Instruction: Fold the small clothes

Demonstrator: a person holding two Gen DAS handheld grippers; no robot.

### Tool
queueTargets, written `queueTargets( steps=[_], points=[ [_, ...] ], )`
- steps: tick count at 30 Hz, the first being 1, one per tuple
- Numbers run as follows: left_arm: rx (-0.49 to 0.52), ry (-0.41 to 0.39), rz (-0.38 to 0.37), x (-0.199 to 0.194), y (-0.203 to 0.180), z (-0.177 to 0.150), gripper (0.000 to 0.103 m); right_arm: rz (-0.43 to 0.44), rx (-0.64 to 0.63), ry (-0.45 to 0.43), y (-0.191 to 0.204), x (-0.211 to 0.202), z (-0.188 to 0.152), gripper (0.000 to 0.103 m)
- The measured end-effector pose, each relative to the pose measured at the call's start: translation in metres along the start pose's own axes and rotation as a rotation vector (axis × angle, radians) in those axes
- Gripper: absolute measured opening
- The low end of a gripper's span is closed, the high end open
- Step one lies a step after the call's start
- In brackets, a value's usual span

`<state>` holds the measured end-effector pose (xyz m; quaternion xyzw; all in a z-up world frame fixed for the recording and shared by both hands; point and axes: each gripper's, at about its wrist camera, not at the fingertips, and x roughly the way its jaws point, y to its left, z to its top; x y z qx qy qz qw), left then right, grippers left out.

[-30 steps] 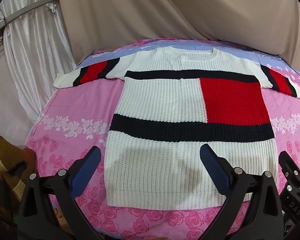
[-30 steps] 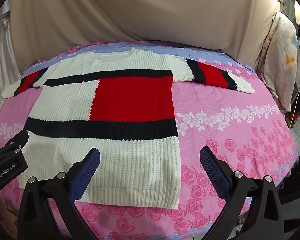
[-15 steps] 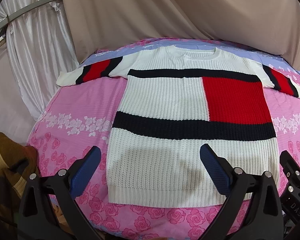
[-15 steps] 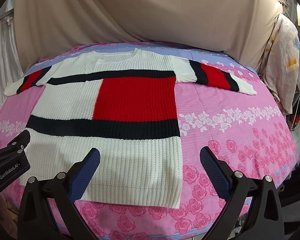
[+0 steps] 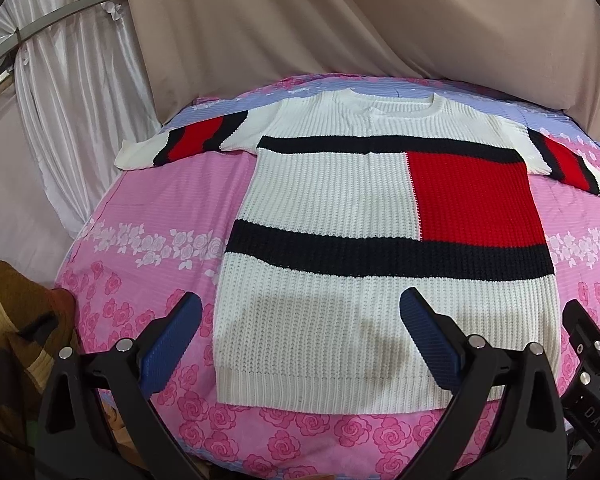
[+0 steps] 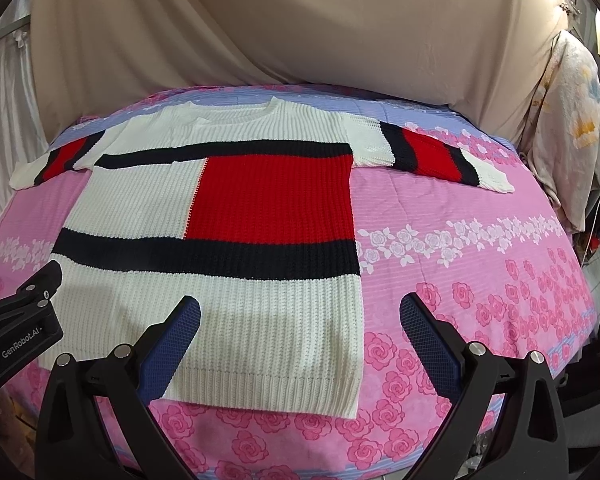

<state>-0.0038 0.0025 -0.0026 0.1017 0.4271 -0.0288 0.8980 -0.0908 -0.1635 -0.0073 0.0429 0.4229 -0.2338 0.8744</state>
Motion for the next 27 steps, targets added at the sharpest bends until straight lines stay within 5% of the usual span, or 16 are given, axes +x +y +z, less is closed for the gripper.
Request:
queueTargets(
  steps=[27],
  points=[
    [-0.005, 0.005, 0.004, 0.0034, -0.0011, -0.0002, 0.097, 0.007, -0.009, 0.007, -0.001, 0.0037, 0.001, 0.098]
  ],
)
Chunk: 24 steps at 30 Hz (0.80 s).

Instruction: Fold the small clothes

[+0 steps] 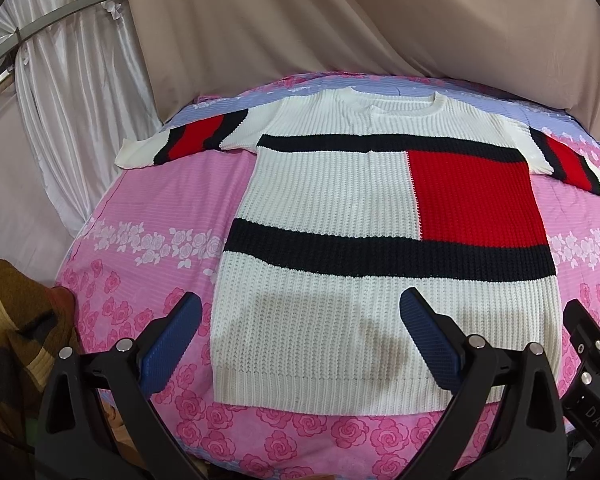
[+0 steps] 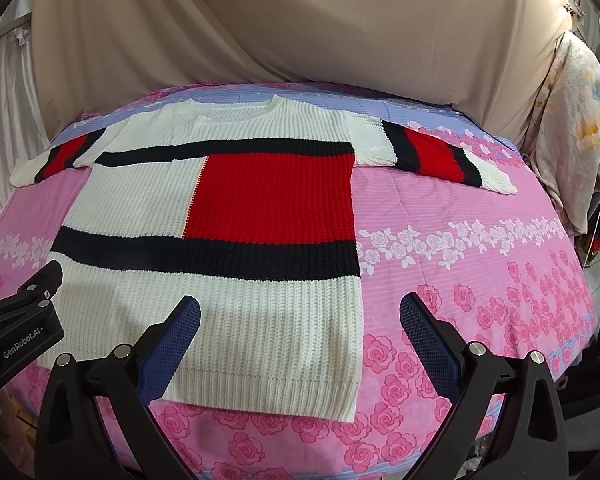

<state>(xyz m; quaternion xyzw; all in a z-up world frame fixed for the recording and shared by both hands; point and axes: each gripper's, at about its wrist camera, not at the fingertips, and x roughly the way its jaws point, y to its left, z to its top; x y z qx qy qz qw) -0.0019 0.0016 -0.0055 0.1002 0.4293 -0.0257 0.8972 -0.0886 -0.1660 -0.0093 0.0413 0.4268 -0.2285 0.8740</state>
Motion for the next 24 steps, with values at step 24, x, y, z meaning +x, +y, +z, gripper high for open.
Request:
queueTargets(
  steps=[24],
  points=[
    [0.004, 0.01, 0.0, 0.0031, -0.009, -0.0004, 0.097, 0.002, -0.002, 0.012, -0.0043, 0.0036, -0.0014, 0.098]
  ],
)
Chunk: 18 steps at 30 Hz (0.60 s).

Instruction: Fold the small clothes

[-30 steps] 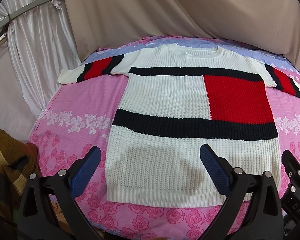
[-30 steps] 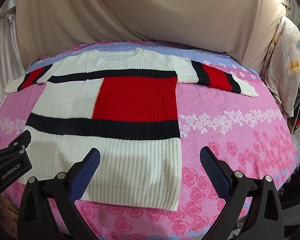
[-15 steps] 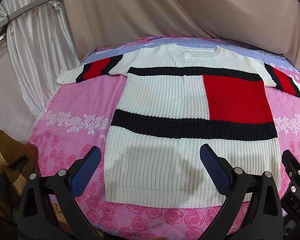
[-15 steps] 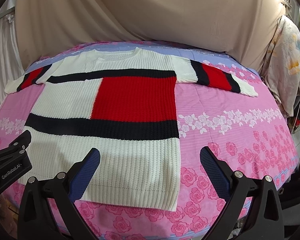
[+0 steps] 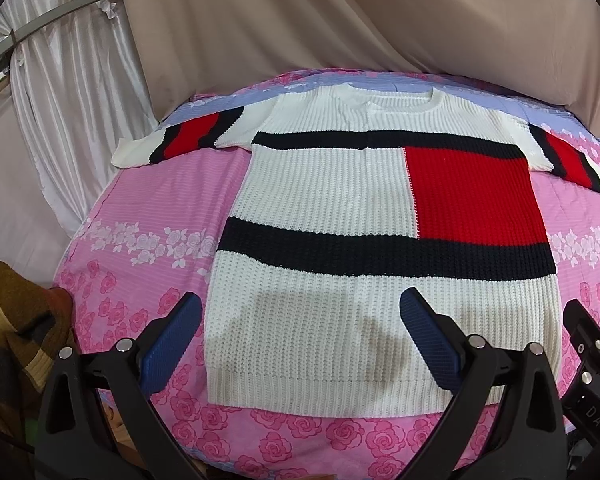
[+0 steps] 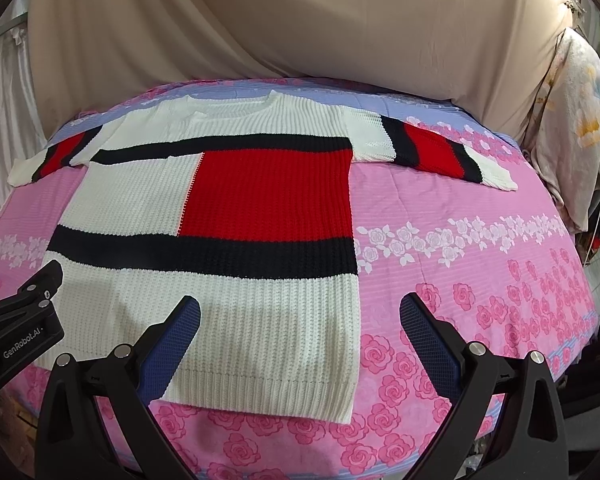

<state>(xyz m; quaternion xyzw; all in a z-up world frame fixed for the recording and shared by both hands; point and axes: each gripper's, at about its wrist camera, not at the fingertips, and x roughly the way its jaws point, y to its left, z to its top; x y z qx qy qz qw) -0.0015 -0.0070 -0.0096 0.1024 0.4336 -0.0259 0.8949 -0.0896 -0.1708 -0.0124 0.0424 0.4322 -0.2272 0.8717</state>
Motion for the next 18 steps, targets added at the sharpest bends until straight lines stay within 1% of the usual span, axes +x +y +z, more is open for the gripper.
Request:
queueTargets(
  steps=[11, 18],
  points=[
    [0.003, 0.018, 0.002, 0.005, -0.003, 0.0, 0.097, 0.003, -0.005, 0.019, -0.001, 0.006, 0.0, 0.098],
    [0.01, 0.032, 0.002, 0.009, -0.013, 0.002, 0.097, 0.0, 0.001, 0.037, -0.008, 0.012, 0.001, 0.098]
  ],
)
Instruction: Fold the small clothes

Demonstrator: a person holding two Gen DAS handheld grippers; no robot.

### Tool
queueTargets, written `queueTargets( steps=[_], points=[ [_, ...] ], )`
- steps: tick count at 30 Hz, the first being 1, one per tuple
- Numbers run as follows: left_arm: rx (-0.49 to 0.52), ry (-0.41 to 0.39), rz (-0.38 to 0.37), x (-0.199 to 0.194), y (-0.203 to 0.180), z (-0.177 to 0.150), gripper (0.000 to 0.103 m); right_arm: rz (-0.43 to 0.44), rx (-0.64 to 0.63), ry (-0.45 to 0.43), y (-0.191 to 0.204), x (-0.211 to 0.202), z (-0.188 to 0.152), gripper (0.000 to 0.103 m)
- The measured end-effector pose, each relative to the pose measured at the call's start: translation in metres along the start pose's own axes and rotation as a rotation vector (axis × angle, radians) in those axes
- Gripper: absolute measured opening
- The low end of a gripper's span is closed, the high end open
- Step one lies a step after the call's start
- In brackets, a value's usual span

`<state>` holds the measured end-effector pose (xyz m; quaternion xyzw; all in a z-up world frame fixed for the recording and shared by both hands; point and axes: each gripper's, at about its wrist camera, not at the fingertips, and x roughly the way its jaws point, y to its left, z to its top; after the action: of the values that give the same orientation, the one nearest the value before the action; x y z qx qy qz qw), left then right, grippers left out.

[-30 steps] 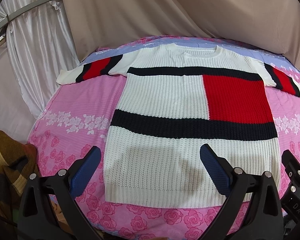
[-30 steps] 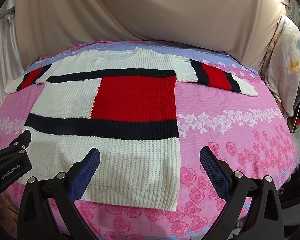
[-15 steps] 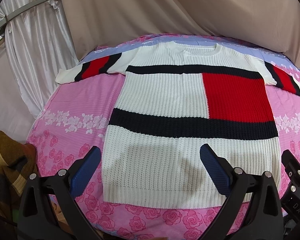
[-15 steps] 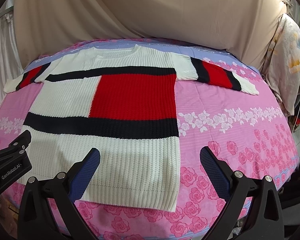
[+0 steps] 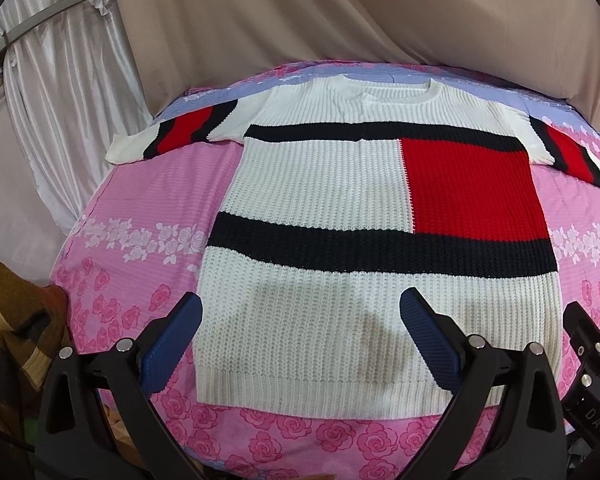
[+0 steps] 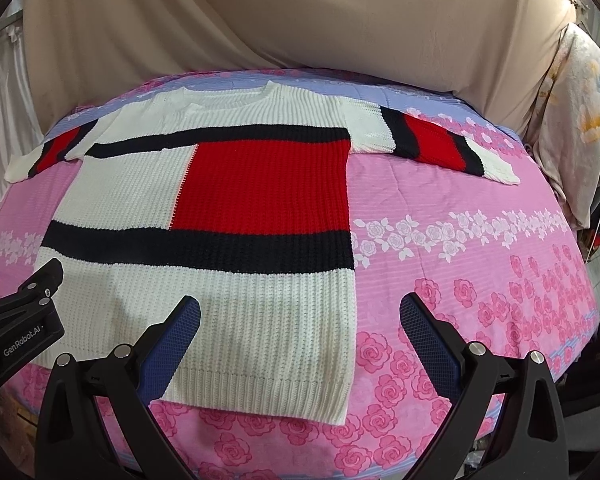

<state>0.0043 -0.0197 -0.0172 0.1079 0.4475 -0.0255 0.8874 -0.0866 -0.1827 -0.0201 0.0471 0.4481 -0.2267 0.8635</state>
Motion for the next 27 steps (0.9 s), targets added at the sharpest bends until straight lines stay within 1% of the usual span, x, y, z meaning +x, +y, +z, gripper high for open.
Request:
queueTargets(
  steps=[6, 12, 14, 16, 18, 20, 21, 23, 24, 25, 27],
  points=[
    [0.011, 0.02, -0.003, 0.007, -0.013, 0.004, 0.097, -0.003, 0.012, 0.022, -0.015, 0.011, 0.003, 0.098],
    [0.012, 0.037, -0.003, 0.014, -0.03, 0.01, 0.097, -0.003, 0.048, 0.047, -0.041, 0.025, 0.007, 0.098],
    [0.015, 0.037, -0.004, 0.015, -0.039, 0.015, 0.097, 0.007, 0.048, 0.034, -0.052, 0.029, 0.01, 0.098],
    [0.015, 0.034, -0.015, 0.016, -0.047, 0.021, 0.097, 0.036, 0.05, 0.002, -0.07, 0.033, 0.015, 0.098],
    [0.001, 0.032, -0.025, 0.015, -0.051, 0.029, 0.097, 0.063, 0.076, -0.037, -0.099, 0.041, 0.025, 0.098],
    [-0.024, 0.023, -0.048, 0.014, -0.056, 0.038, 0.097, 0.108, 0.147, -0.074, -0.149, 0.058, 0.041, 0.097],
    [-0.033, 0.02, -0.057, 0.013, -0.058, 0.043, 0.097, 0.124, 0.189, -0.076, -0.176, 0.069, 0.05, 0.097],
    [-0.039, 0.028, -0.091, 0.014, -0.067, 0.052, 0.097, 0.116, 0.321, -0.05, -0.241, 0.102, 0.07, 0.097],
    [-0.043, 0.034, -0.097, 0.015, -0.072, 0.056, 0.097, 0.111, 0.391, -0.043, -0.272, 0.118, 0.078, 0.095],
    [-0.05, 0.037, -0.095, 0.017, -0.076, 0.058, 0.097, 0.103, 0.46, -0.048, -0.305, 0.134, 0.087, 0.094],
    [-0.065, 0.045, -0.089, 0.019, -0.085, 0.062, 0.097, 0.083, 0.538, -0.058, -0.351, 0.16, 0.103, 0.089]
  ],
)
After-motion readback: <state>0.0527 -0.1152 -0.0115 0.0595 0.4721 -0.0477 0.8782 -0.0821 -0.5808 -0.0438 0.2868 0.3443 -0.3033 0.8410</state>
